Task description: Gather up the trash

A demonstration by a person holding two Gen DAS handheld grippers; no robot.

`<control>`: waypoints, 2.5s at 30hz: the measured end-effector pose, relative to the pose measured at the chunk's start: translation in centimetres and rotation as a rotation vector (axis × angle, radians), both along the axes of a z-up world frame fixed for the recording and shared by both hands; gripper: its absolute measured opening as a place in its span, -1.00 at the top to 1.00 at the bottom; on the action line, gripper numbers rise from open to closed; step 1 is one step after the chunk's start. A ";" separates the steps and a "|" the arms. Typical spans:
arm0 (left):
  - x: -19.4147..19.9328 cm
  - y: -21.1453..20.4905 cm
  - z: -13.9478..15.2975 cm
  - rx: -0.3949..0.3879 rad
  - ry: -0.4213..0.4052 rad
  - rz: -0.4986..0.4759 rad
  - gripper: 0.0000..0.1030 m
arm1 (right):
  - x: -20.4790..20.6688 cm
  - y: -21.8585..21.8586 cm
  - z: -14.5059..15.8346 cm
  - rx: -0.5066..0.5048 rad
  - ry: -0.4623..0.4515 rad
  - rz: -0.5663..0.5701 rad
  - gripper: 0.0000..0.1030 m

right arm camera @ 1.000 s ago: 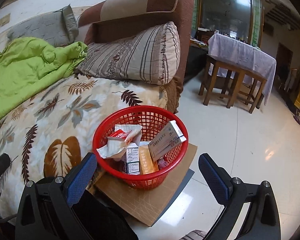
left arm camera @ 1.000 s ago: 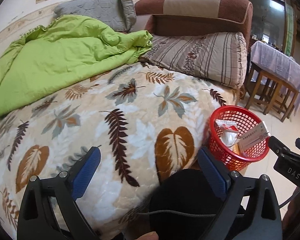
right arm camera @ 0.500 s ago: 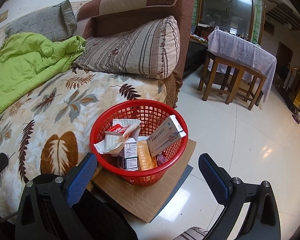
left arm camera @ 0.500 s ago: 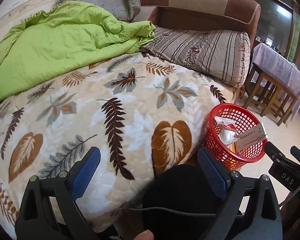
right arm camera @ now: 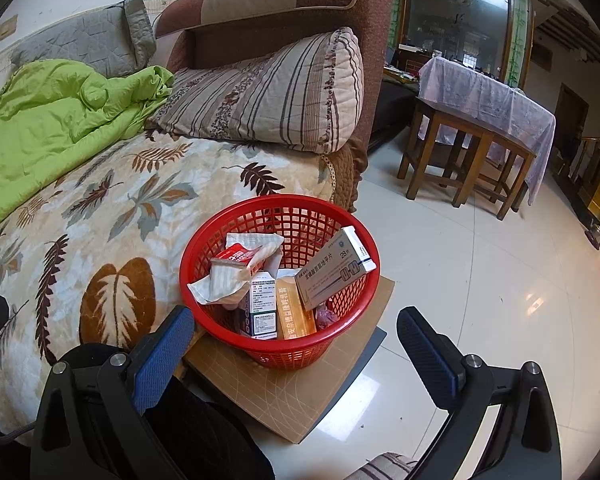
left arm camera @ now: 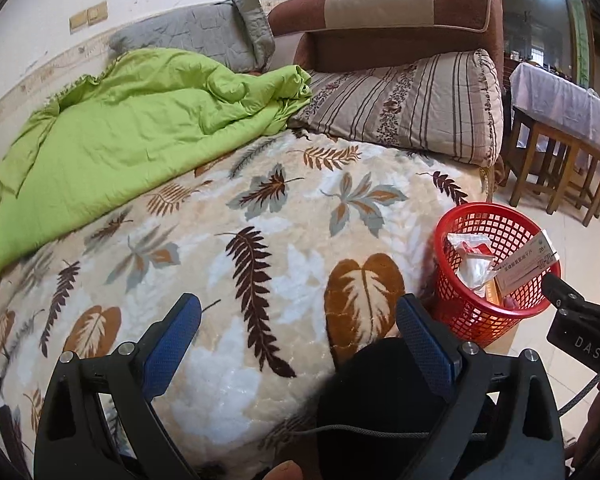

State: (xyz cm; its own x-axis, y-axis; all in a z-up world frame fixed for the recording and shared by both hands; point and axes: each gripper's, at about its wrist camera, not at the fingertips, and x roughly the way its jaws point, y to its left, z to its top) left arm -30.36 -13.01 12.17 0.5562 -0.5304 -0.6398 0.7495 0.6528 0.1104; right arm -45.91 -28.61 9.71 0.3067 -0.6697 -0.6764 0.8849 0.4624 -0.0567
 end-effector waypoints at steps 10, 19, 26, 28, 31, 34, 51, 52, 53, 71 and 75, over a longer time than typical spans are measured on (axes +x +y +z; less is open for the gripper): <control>-0.1 0.1 -0.1 0.011 -0.019 0.014 -0.88 | 0.1 -0.1 -0.2 0.004 0.004 0.001 -0.99; 0.1 0.2 -0.2 0.008 -0.005 0.011 -0.88 | 0.1 -0.1 -0.2 0.005 0.004 0.002 -0.99; 0.0 0.2 -0.2 0.008 -0.003 0.011 -0.88 | 0.1 0.0 -0.2 0.004 0.004 0.001 -0.99; 0.0 0.2 -0.2 0.008 -0.003 0.010 -0.88 | 0.2 -0.1 -0.2 0.004 0.005 0.001 -0.99; 0.0 0.2 -0.2 0.008 -0.003 0.011 -0.89 | 0.1 -0.1 -0.2 0.004 0.005 0.002 -0.99; 0.0 0.1 -0.2 0.008 -0.003 0.011 -0.88 | 0.1 -0.1 -0.2 0.004 0.005 0.002 -0.99; -0.1 0.1 -0.2 0.009 -0.001 0.011 -0.88 | 0.2 -0.1 -0.1 0.004 0.007 0.003 -0.99; -0.1 0.1 -0.2 0.008 -0.001 0.010 -0.88 | 0.2 -0.1 -0.2 0.004 0.007 0.003 -0.99; -0.1 0.1 -0.2 0.008 -0.001 0.010 -0.88 | 0.2 -0.1 -0.1 0.005 0.007 0.002 -0.99; 0.9 0.3 -1.6 0.012 0.080 0.045 -0.88 | 2.3 0.9 -0.2 -0.050 0.039 0.094 -0.99; 1.9 0.4 -1.8 0.016 0.097 0.050 -0.88 | 3.4 0.8 0.3 -0.071 0.041 0.121 -0.99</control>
State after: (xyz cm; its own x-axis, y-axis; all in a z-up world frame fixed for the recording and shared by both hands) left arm -28.43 -12.64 10.40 0.5168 -0.4927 -0.7001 0.7238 0.6882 0.0500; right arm -42.47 -27.86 10.03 0.3606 -0.6763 -0.6423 0.8193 0.5588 -0.1283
